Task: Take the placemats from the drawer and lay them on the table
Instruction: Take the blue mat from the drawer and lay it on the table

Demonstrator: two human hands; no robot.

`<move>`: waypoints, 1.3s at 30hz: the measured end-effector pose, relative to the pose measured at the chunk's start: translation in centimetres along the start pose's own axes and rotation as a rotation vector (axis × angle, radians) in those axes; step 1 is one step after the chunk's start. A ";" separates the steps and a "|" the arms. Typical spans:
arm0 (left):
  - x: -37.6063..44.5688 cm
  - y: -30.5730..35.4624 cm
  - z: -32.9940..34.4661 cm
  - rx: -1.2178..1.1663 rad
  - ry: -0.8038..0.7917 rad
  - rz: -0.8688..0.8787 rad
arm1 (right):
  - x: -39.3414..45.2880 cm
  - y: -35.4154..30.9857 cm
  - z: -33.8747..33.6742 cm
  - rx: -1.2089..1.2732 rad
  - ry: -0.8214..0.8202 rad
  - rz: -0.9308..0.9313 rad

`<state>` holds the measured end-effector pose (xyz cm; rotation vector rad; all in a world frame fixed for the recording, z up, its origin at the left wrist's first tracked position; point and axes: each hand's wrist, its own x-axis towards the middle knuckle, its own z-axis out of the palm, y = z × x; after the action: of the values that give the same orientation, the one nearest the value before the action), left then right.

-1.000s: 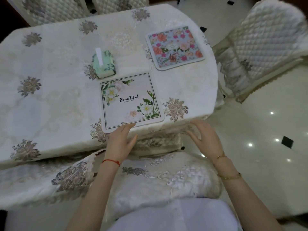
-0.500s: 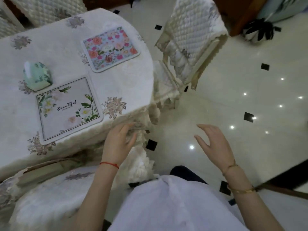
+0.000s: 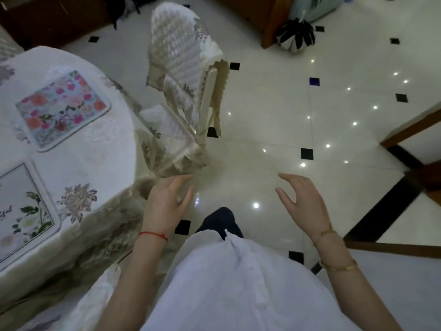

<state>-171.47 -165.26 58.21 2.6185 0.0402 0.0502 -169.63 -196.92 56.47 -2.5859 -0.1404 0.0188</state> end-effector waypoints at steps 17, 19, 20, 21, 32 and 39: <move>33.0 8.4 5.6 -0.046 -0.010 0.137 | 29.1 8.0 -5.4 -0.008 0.091 0.098; 37.9 9.5 5.6 -0.059 -0.010 0.173 | 33.1 8.4 -6.4 0.007 0.130 0.102; 40.3 10.0 5.5 -0.067 -0.012 0.189 | 35.0 8.7 -6.7 0.006 0.146 0.102; 42.6 10.4 5.5 -0.075 -0.012 0.203 | 36.9 9.1 -7.1 0.006 0.151 0.111; 61.0 8.9 7.9 -0.057 0.045 0.086 | 58.0 14.0 -6.7 0.022 0.007 0.112; 72.2 8.4 8.6 -0.044 0.204 -0.063 | 77.3 15.2 -8.5 -0.032 -0.059 -0.119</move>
<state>-98.80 -174.10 57.03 2.5569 0.1906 0.2924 -90.91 -206.17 56.88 -2.6050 -0.3185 0.0493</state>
